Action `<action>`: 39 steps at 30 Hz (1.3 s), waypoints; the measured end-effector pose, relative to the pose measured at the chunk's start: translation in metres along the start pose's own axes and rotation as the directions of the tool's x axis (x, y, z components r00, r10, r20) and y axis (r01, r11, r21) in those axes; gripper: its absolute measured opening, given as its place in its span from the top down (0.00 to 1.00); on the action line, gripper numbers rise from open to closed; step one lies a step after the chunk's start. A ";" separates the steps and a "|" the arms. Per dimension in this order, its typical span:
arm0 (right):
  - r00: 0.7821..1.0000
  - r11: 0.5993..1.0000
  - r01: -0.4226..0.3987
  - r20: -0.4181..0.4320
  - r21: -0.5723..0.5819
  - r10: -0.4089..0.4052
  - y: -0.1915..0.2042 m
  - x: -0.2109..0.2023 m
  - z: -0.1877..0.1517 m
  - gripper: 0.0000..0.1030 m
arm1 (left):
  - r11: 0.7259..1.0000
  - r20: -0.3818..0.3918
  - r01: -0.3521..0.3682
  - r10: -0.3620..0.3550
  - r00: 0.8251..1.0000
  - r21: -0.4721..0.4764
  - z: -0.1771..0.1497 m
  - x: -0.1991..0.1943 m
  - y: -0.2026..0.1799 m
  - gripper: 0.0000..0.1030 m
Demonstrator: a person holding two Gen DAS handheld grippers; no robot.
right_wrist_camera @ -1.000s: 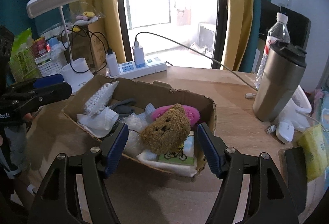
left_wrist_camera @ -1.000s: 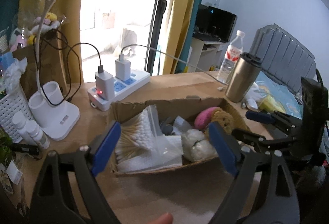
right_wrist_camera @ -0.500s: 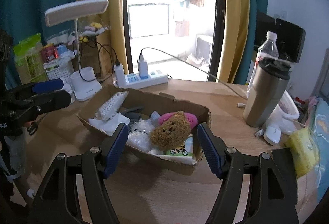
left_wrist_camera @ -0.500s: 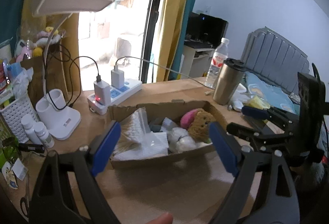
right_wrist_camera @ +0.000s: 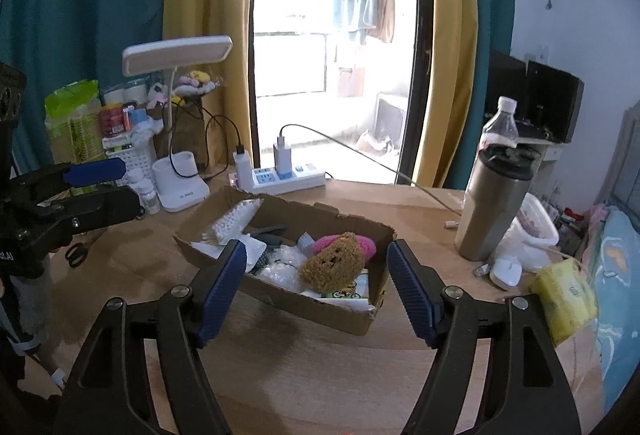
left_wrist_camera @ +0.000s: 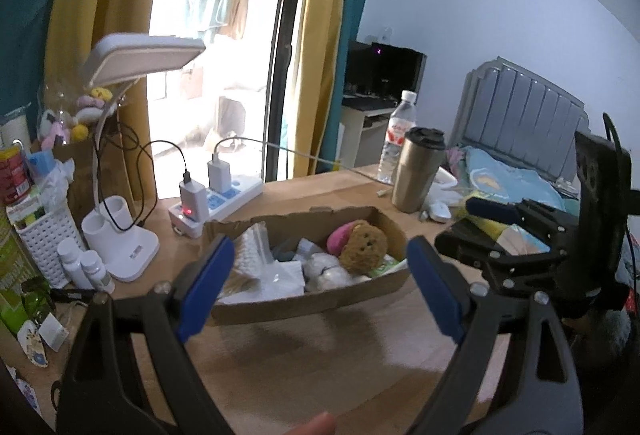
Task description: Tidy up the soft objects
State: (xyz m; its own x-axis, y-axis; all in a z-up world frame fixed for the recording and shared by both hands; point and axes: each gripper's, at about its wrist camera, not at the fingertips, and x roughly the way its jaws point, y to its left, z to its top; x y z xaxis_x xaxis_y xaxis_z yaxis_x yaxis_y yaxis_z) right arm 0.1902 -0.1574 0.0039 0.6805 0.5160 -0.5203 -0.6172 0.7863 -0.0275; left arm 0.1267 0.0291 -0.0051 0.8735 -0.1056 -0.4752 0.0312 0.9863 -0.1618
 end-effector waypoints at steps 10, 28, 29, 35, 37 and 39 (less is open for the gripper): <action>0.998 1.000 0.022 0.057 -0.007 -0.022 0.006 -0.036 0.001 0.25 | 1.000 0.052 -0.010 0.009 0.999 0.023 -0.001 -0.031 -0.015 0.09; 0.967 0.992 0.127 0.221 0.019 -0.128 0.013 -0.125 0.014 0.23 | 0.999 0.191 -0.029 0.022 0.981 0.036 0.007 -0.095 -0.042 0.01; 0.964 0.991 0.134 0.228 0.027 -0.137 0.013 -0.130 0.015 0.22 | 0.999 0.196 -0.023 0.016 0.980 0.033 0.009 -0.098 -0.044 0.01; 0.940 0.977 0.192 0.269 0.089 -0.209 0.011 -0.164 0.015 0.08 | 0.996 0.211 -0.084 0.076 0.975 0.031 0.020 -0.117 -0.057 0.01; 0.933 0.973 0.201 0.282 0.111 -0.225 0.008 -0.175 0.015 0.08 | 0.995 0.225 -0.096 0.088 0.970 0.027 0.023 -0.125 -0.060 0.01; 0.925 0.969 0.215 0.293 0.123 -0.242 0.008 -0.186 0.015 0.07 | 0.995 0.242 -0.091 0.081 0.967 0.028 0.025 -0.134 -0.063 0.01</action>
State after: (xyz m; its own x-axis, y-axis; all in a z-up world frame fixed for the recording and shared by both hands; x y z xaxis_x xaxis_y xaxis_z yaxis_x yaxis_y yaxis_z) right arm 0.0647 -0.2423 0.1129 0.8946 0.3865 -0.2244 -0.4034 0.9144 -0.0334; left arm 0.0200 -0.0154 0.0901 0.9648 0.0085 -0.2629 -0.0342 0.9950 -0.0935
